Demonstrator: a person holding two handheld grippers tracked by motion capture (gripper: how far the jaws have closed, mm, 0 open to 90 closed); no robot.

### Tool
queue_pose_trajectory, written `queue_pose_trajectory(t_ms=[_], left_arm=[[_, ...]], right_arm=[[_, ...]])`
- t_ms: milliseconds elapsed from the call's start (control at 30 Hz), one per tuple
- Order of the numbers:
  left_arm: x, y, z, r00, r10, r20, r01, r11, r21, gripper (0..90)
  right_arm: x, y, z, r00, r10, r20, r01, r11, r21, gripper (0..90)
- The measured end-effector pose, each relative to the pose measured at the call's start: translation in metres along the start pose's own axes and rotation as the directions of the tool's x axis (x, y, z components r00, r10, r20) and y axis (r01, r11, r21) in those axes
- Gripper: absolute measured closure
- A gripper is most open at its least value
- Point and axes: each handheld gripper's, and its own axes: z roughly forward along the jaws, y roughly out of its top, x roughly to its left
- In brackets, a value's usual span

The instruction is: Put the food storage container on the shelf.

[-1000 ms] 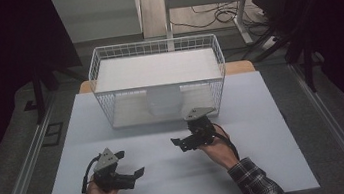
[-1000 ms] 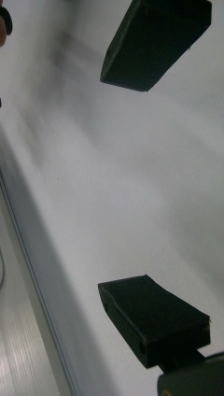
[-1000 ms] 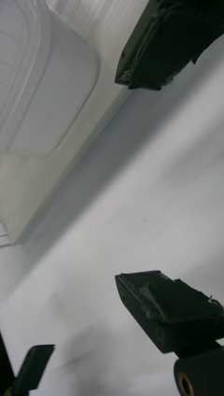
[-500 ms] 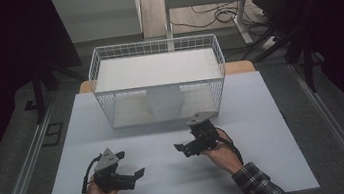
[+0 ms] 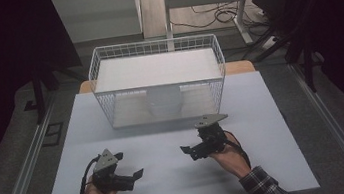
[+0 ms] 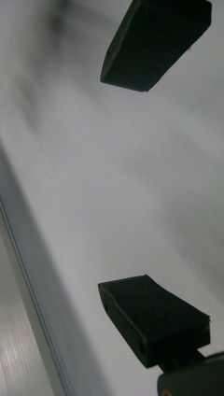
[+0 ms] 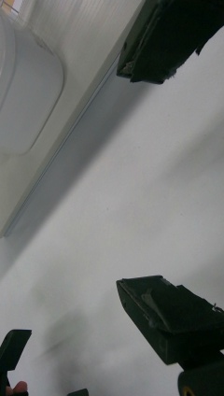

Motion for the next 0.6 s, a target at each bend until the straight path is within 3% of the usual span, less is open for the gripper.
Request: queue_pose_trajectory(t_ms=[600], left_arm=[[0.0, -0.006, -0.017, 0.9994, 0.005, -0.035, -0.006, 0.9999, -0.011, 3.2]], right_arm=[[0.0, -0.016, -0.024, 0.9991, 0.036, 0.023, -0.035, 0.999, -0.028, 0.4]])
